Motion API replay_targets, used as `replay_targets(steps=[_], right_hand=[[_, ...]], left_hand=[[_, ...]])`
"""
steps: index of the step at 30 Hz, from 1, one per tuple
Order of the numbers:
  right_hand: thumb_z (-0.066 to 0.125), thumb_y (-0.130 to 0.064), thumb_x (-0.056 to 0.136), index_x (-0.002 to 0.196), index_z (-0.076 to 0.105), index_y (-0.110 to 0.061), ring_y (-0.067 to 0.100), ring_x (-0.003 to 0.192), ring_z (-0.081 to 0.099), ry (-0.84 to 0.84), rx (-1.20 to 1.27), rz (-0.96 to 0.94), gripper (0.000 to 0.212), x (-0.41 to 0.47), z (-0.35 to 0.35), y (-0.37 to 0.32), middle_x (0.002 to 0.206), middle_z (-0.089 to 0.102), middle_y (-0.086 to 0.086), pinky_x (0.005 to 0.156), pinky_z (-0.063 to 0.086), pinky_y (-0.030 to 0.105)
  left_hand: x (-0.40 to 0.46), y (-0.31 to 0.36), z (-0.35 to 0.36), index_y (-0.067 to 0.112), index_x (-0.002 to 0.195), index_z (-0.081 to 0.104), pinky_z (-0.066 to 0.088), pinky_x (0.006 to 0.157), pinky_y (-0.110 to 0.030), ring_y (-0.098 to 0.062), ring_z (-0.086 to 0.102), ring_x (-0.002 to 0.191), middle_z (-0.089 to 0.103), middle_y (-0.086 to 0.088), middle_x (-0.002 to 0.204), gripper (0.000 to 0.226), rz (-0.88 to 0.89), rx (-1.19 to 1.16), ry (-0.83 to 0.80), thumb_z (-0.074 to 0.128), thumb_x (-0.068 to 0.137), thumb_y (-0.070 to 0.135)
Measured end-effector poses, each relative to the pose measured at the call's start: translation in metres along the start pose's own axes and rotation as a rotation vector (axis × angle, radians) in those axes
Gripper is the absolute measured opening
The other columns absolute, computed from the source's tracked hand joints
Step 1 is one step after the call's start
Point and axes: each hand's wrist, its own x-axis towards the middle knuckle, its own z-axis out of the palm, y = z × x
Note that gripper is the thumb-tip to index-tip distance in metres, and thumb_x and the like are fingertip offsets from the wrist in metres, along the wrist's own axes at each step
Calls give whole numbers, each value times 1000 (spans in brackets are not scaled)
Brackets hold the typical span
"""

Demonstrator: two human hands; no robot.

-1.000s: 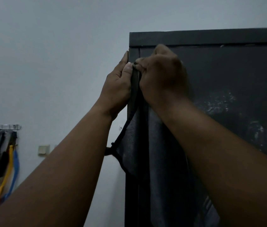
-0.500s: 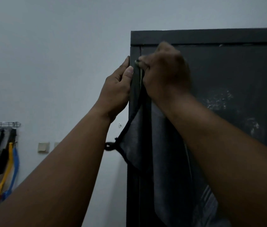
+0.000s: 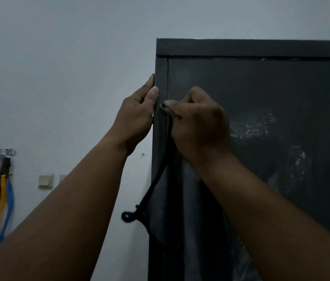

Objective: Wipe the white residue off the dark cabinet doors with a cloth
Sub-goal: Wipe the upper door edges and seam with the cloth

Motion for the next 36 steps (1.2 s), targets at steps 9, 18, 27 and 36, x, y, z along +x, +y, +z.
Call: replay_targets(steps=[9,18,27,36], right_hand=[[47,-26,109,93,73,-8,22,69,49,-7,-25,38,36,-5,16,-15,88,49,4,62,45,36],[67,-14,98,84,76,-9,28,59,52,186,-4,141,17,11,4,11,78,50,4,62,49,37],[58,-20,105,107,78,-12,28,66,55,-14,-35,-40,22,-46,-4,5,86,57,6,67,52,48],[49,-28,107,89,73,-7,30,75,58,38,-43,124,37,17,1,12,93,55,8,67,51,38]], left_hand=[[-5,-1,4,29,158,43,43,119,-46,-10,47,144,50,10,157,45,-29,-24,30,42,113,32],[-9,-5,2,35,154,48,61,84,-25,-5,64,125,61,14,145,42,-40,-27,-14,41,113,35],[-13,-5,10,29,156,47,45,117,-37,-5,55,135,58,12,149,43,74,157,71,35,115,32],[-13,-5,9,39,153,48,48,114,-46,-9,56,135,58,16,149,41,-29,32,41,37,114,38]])
